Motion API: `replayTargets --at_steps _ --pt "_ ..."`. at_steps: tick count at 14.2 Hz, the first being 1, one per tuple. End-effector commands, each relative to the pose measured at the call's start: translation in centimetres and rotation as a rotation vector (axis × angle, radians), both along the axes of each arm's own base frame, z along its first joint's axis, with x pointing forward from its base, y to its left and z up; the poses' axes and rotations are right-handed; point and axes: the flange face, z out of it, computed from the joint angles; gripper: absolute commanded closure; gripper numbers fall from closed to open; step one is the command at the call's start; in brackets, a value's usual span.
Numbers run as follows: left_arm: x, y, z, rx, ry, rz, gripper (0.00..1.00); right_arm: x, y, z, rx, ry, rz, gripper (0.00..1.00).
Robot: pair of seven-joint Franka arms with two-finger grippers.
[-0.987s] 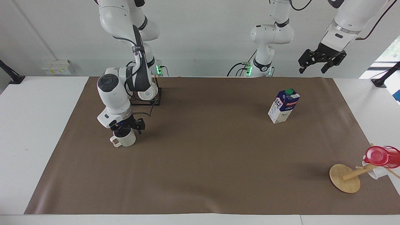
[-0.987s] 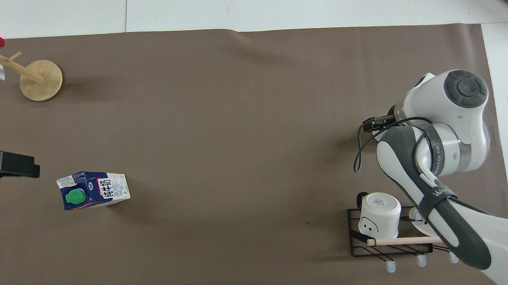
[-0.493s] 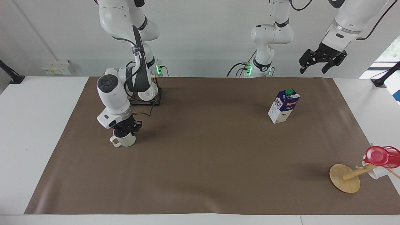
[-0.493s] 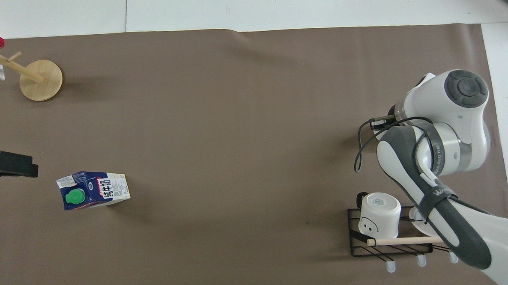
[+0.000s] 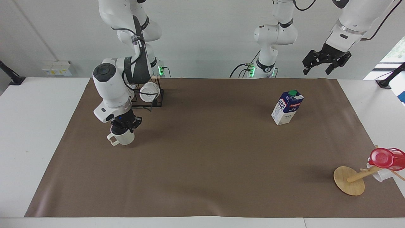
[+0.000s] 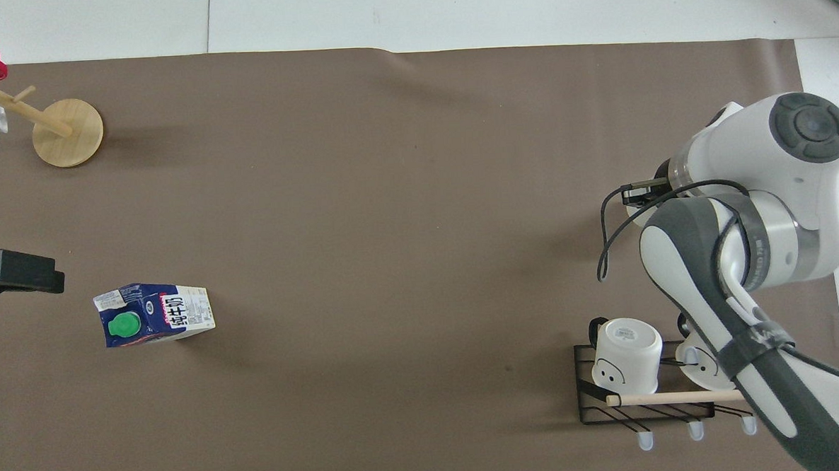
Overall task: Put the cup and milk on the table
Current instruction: 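Grasp the black mug with the right gripper and lift it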
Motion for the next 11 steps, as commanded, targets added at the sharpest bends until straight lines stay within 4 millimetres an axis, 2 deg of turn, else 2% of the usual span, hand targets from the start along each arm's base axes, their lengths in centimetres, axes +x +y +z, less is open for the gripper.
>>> replayTargets --at_steps 1,4,7,9,11 --pt "-0.4 0.2 -0.1 -0.011 -0.002 0.007 0.0 0.1 2.6 2.8 0.011 0.014 -0.038 1.0" --pt "-1.4 0.1 -0.9 -0.014 -0.011 0.005 0.0 -0.9 8.3 3.8 0.012 0.014 -0.078 1.0" --pt "-4.5 0.2 -3.3 -0.025 -0.065 0.008 0.0 -2.7 15.0 4.2 0.033 0.003 -0.098 1.0" --pt "-5.7 -0.1 -4.5 -0.024 -0.059 0.032 0.0 -3.7 18.4 4.0 0.053 0.003 -0.113 1.0" --pt "-6.5 -1.3 -5.5 -0.021 -0.077 0.059 0.0 -4.4 22.3 3.3 0.075 -0.032 -0.106 1.0"
